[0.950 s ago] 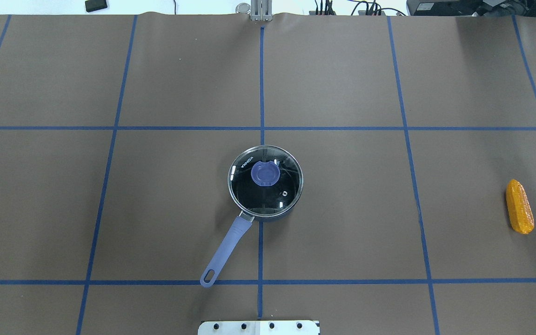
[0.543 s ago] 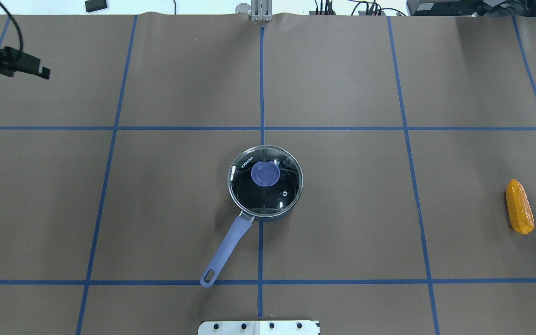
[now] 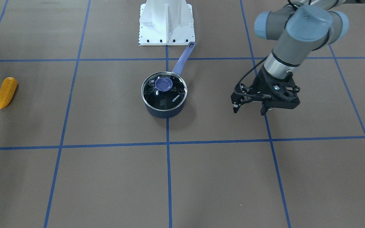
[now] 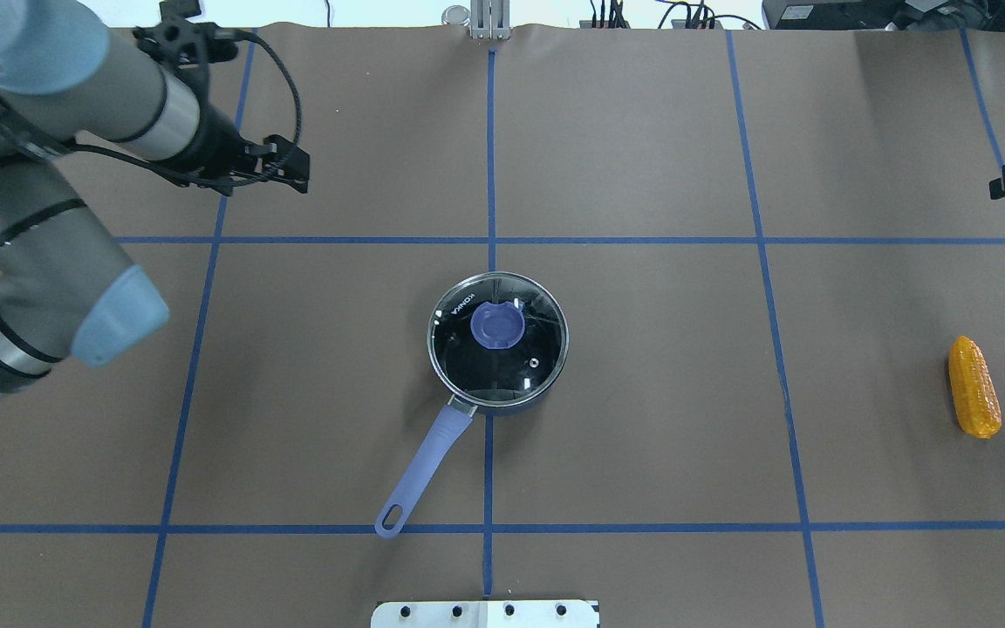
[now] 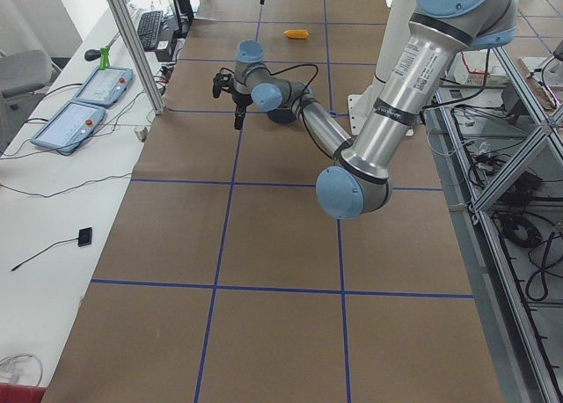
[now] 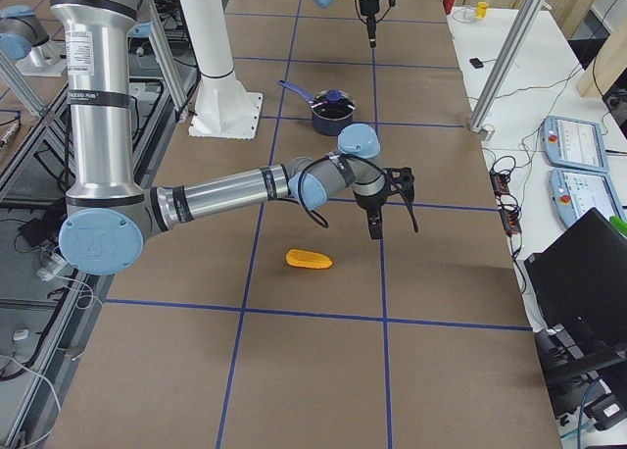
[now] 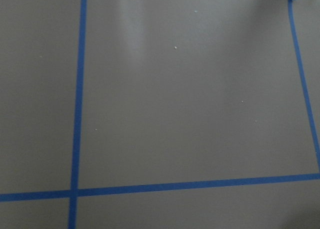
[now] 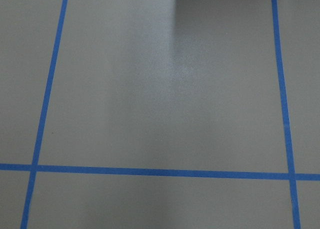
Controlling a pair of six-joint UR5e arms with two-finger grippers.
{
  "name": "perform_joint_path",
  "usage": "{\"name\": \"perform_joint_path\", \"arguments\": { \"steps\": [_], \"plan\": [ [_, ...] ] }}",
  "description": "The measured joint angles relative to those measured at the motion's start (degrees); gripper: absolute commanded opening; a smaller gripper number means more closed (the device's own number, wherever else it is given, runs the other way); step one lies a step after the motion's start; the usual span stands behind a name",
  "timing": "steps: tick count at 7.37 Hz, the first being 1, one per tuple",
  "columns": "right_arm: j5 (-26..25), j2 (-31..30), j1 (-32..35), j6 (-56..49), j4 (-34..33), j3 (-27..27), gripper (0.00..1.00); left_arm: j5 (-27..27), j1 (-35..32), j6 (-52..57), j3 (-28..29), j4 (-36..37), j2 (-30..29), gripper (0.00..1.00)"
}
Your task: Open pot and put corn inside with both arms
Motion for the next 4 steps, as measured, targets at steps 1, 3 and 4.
{"name": "perform_joint_path", "arguments": {
  "steps": [1, 3, 4],
  "plan": [
    [0.0, 0.0, -0.2, 0.1, 0.0, 0.0, 1.00, 3.9, 4.7, -2.8, -0.1, 2.8, -3.1, 0.99],
    [0.0, -0.1, -0.3, 0.0, 0.1, -0.1, 1.00, 9.7, 12.0, -5.7, 0.0, 11.5, -10.4, 0.99],
    [-0.1, -0.1, -0.3, 0.0, 0.1, -0.2, 1.00, 11.5, 15.0, -7.2, 0.3, 14.9, -13.7, 0.99]
  ]
}}
